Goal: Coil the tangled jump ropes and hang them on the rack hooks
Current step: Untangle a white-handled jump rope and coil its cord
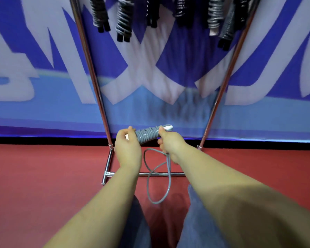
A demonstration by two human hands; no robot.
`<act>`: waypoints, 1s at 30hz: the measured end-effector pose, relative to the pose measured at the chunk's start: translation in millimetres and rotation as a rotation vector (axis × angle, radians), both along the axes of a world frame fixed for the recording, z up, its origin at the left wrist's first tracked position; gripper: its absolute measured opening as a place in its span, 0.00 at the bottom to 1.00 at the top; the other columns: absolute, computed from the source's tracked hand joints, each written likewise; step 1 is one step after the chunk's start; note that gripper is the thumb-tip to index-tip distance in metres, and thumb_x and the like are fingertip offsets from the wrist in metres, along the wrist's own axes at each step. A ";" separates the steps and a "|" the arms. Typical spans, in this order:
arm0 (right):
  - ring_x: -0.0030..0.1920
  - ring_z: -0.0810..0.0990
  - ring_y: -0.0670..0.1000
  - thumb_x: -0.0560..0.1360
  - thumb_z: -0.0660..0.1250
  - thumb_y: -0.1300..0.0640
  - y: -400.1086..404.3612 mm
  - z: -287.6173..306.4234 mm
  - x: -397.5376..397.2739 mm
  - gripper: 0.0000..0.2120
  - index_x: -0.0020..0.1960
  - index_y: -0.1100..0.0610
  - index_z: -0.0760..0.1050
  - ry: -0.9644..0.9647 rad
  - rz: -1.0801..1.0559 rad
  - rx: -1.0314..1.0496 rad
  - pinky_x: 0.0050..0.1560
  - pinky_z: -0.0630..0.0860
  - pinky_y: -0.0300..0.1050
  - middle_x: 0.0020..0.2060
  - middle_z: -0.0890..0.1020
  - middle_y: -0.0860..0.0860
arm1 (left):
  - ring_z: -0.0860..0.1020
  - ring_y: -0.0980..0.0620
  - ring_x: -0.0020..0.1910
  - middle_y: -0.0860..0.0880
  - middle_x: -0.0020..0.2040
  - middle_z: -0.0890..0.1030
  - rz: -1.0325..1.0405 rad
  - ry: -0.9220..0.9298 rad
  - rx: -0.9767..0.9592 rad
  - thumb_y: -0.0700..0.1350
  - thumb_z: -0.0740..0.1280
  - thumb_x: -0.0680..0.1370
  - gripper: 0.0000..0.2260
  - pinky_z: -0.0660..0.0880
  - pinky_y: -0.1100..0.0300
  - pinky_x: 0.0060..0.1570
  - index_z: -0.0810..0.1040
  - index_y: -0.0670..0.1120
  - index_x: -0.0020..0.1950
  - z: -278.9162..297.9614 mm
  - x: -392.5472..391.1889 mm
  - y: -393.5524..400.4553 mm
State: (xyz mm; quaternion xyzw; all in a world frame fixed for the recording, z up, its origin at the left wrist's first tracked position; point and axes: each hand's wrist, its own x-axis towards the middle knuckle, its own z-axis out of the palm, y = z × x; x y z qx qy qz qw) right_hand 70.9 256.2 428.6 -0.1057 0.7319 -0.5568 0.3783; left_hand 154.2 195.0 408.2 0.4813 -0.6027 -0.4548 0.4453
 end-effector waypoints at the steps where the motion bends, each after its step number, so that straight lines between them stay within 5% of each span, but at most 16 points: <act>1: 0.18 0.65 0.44 0.82 0.55 0.50 5.2 15.8 6.1 0.17 0.36 0.55 0.63 -0.024 0.007 -0.013 0.19 0.60 0.36 0.28 0.67 0.51 | 0.73 0.50 0.44 0.45 0.46 0.81 0.009 0.013 -0.017 0.46 0.60 0.82 0.12 0.62 0.62 0.41 0.79 0.39 0.50 8.5 6.9 4.0; 9: 0.21 0.58 0.46 0.82 0.54 0.54 39.8 111.8 48.8 0.16 0.37 0.56 0.61 0.099 0.054 0.000 0.15 0.53 0.32 0.27 0.62 0.52 | 0.73 0.48 0.37 0.46 0.36 0.76 -0.061 0.177 -0.023 0.47 0.60 0.81 0.11 0.64 0.59 0.38 0.77 0.45 0.42 74.5 49.4 36.9; 13: 0.11 0.56 0.43 0.82 0.53 0.58 59.6 143.8 60.5 0.15 0.37 0.55 0.60 0.100 0.021 -0.082 0.14 0.52 0.30 0.27 0.60 0.51 | 0.64 0.55 0.19 0.48 0.26 0.66 -0.355 0.302 0.296 0.49 0.61 0.81 0.13 0.62 0.67 0.21 0.70 0.45 0.39 108.7 67.1 45.1; 18: 0.12 0.55 0.41 0.82 0.54 0.60 87.5 171.0 81.0 0.15 0.36 0.54 0.60 0.154 0.037 -0.162 0.14 0.51 0.33 0.28 0.60 0.50 | 0.69 0.55 0.19 0.49 0.23 0.69 -0.722 0.212 0.720 0.52 0.60 0.80 0.13 0.68 0.70 0.21 0.72 0.44 0.41 149.5 103.3 55.0; 21: 0.15 0.57 0.40 0.82 0.56 0.58 103.9 185.6 90.8 0.14 0.37 0.56 0.64 0.067 0.131 -0.269 0.16 0.51 0.31 0.28 0.62 0.49 | 0.73 0.53 0.21 0.47 0.25 0.73 -0.947 0.166 0.912 0.52 0.65 0.69 0.20 0.73 0.66 0.21 0.81 0.38 0.50 175.2 125.9 45.9; 26: 0.19 0.58 0.41 0.80 0.59 0.55 121.5 204.5 111.6 0.13 0.38 0.56 0.67 0.085 0.331 -0.301 0.20 0.54 0.32 0.23 0.67 0.46 | 0.78 0.48 0.24 0.42 0.31 0.79 -1.229 0.077 0.855 0.44 0.83 0.44 0.32 0.76 0.60 0.21 0.84 0.38 0.46 206.2 143.1 54.5; 28: 0.20 0.57 0.41 0.81 0.58 0.55 126.7 207.9 120.2 0.14 0.37 0.55 0.67 0.137 0.373 -0.291 0.20 0.54 0.32 0.21 0.67 0.44 | 0.76 0.51 0.23 0.43 0.32 0.79 -1.249 0.072 0.778 0.41 0.83 0.48 0.25 0.74 0.63 0.20 0.82 0.40 0.41 214.2 148.2 64.5; 30: 0.21 0.57 0.41 0.81 0.58 0.53 133.5 207.3 123.6 0.15 0.36 0.54 0.67 0.246 0.375 -0.265 0.21 0.54 0.33 0.22 0.65 0.43 | 0.73 0.54 0.23 0.47 0.29 0.76 -1.248 0.008 0.663 0.41 0.75 0.63 0.12 0.70 0.67 0.20 0.75 0.42 0.41 217.6 150.9 73.7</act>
